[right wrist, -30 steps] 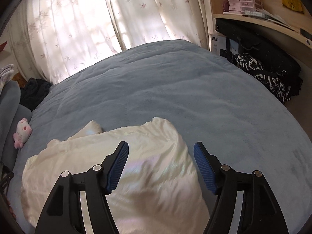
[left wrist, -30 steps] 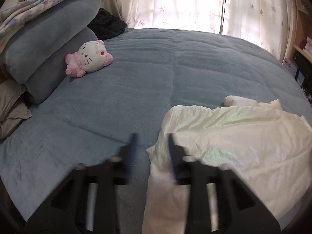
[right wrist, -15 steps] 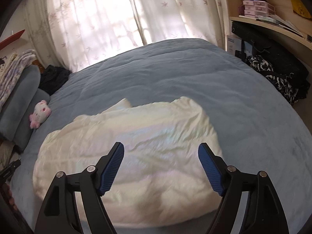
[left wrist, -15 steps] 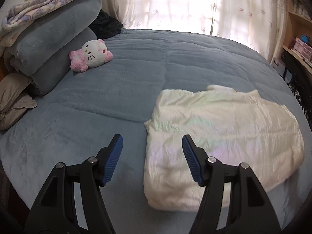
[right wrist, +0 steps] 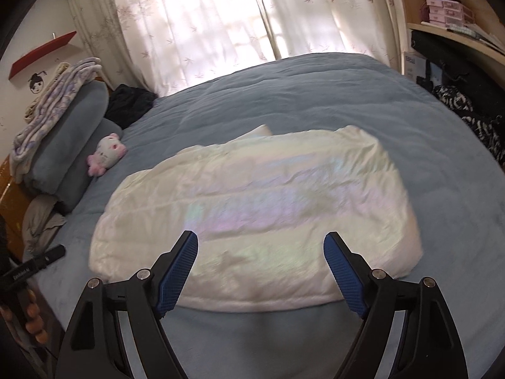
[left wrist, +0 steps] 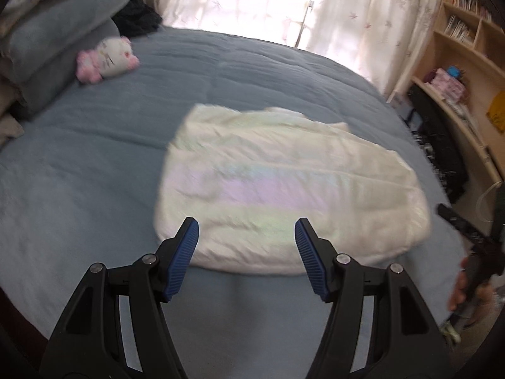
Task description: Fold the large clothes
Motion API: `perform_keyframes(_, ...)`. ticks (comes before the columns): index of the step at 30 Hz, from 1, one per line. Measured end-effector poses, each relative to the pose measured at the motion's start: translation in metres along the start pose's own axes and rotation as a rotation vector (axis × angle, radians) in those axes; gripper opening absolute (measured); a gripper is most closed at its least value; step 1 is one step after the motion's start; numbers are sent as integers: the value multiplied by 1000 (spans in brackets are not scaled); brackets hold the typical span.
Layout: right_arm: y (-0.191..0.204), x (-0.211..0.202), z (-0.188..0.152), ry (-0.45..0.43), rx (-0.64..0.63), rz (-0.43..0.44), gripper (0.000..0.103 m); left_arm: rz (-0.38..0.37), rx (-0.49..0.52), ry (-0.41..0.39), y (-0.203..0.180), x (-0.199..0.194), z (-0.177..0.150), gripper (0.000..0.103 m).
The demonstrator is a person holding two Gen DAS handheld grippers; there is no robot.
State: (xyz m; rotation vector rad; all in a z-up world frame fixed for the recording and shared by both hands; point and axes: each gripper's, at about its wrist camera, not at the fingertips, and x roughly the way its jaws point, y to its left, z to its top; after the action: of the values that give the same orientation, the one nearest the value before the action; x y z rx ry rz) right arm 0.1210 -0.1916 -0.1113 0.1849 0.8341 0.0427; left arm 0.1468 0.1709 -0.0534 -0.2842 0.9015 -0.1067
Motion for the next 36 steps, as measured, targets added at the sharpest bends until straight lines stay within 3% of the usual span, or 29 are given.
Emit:
perform_keyframes(6, 25, 1, -22, -24, -43, 28, 83, -184, -172, 89, 13, 21, -44, 67)
perform_keyframes(13, 46, 21, -43, -21, -73, 71, 83, -269, -318, 162, 31, 76, -90, 68)
perform_keyframes(16, 52, 35, -52, 3, -84, 90, 83, -294, -383, 154, 41, 97, -98, 68)
perform_keyframes(26, 48, 85, -57, 80, -51, 122, 83, -347, -499, 77, 56, 148, -76, 70)
perform_keyframes(36, 66, 133, -26, 105, -67, 149, 80, -370, -585, -12, 72, 198, -25, 73)
